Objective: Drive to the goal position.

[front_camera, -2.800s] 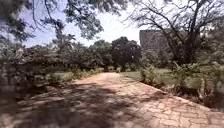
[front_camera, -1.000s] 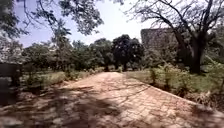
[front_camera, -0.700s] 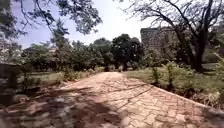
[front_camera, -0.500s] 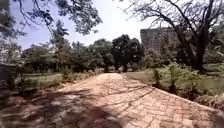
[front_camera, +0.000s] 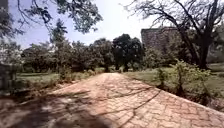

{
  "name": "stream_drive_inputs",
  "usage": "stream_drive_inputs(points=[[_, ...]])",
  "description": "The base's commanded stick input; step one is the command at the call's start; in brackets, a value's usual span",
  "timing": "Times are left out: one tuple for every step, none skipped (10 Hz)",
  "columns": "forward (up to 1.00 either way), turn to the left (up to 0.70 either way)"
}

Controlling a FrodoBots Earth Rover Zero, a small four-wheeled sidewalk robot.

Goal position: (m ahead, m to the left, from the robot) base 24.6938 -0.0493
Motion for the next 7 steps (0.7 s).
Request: stream_drive_inputs(points=[[0.7, 0.0], [0.7, 0.0], [0.7, 0.0], [0.7, 0.0], [0.7, 0.0], [0.7, 0.0], [0.7, 0.0]])
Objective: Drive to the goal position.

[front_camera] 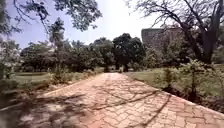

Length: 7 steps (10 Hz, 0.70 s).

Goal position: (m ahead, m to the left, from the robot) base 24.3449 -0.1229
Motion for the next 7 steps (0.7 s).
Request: stream_drive_inputs(points=[[0.7, 0.0], [0.7, 0.0], [0.7, 0.01], [0.7, 0.04], [0.7, 0.0], [0.7, 0.0], [0.7, 0.0]])
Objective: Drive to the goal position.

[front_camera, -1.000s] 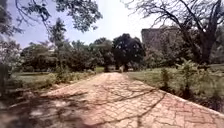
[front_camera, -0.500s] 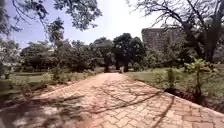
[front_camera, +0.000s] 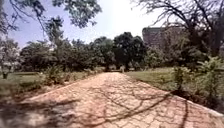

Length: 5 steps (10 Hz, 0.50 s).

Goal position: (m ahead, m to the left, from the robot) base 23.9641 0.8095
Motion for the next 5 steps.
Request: stream_drive_inputs(points=[[0.7, 0.0], [0.7, 0.0], [0.7, 0.0], [0.7, 0.0], [0.7, 0.0]])
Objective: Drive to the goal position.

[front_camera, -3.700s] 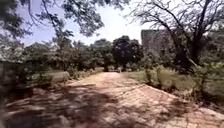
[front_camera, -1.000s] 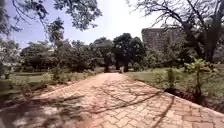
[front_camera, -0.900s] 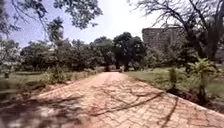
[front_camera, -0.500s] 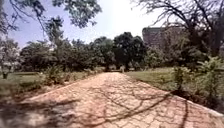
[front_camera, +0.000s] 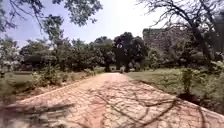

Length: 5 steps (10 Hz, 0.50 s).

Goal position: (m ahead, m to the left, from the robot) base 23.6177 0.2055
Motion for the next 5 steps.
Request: stream_drive_inputs(points=[[0.7, 0.0], [0.7, 0.0], [0.7, 0.0], [0.7, 0.0], [0.7, 0.0]])
